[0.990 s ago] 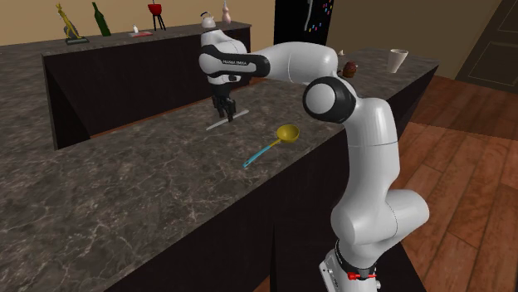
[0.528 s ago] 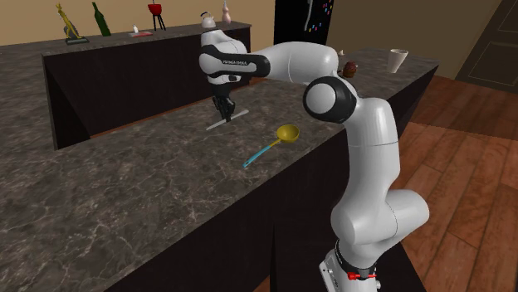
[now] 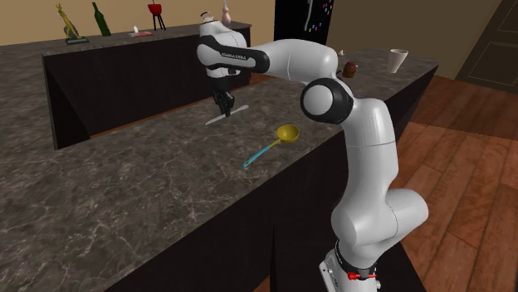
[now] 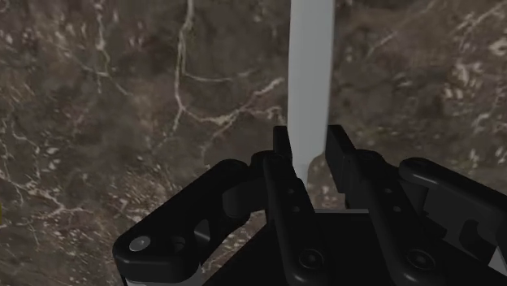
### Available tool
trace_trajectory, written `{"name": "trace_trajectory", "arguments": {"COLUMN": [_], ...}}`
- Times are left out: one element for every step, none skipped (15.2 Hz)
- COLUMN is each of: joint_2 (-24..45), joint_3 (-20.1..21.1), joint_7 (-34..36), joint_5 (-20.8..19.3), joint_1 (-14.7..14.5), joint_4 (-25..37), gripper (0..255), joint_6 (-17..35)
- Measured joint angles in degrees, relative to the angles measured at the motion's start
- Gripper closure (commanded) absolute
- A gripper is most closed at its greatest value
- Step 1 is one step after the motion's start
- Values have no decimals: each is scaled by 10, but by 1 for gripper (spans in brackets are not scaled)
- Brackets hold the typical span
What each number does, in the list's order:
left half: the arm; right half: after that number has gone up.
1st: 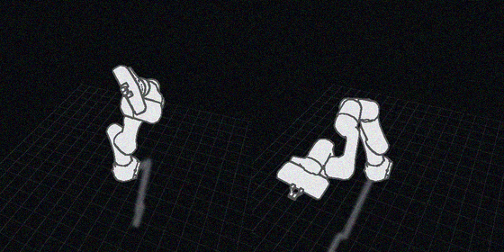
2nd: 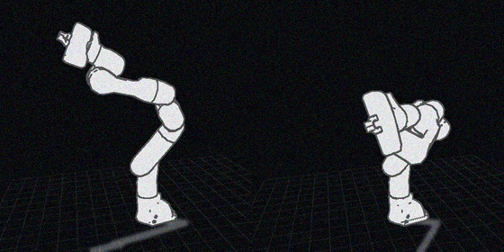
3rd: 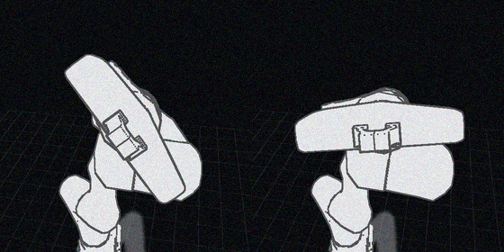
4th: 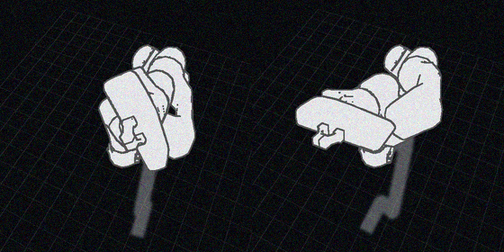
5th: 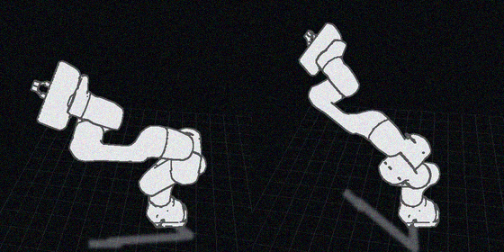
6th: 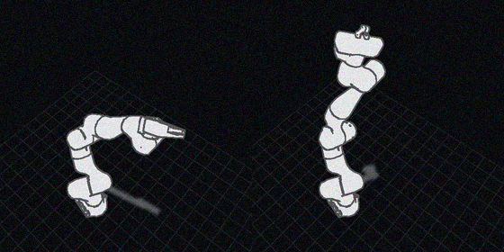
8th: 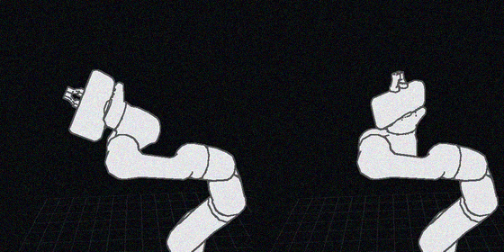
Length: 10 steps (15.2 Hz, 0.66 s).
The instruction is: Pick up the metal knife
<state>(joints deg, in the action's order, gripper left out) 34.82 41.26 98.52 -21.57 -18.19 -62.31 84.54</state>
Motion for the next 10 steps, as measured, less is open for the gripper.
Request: {"name": "trace_trajectory", "arguments": {"joint_2": [1, 4, 7, 13, 16, 19, 23, 30, 34, 37], "joint_3": [0, -1, -2, -4, -5, -6, -7, -9, -11, -12], "joint_7": [-1, -1, -3, -5, -6, -7, -8, -10, -11, -13], "joint_5": [-1, -2, -3, -7, -8, -10, -12, -16, -19, -21], "joint_1": [-3, -9, -12, -19, -24, -31, -37, -45, -52, -56], "joint_4": [10, 24, 35, 55, 70, 84, 99, 119, 137, 150], "gripper": [255, 255, 255, 255, 255, 255, 255, 255, 255, 255], "joint_6": [-8, -18, -26, -39, -49, -60, -70, -82, -94, -102]}}
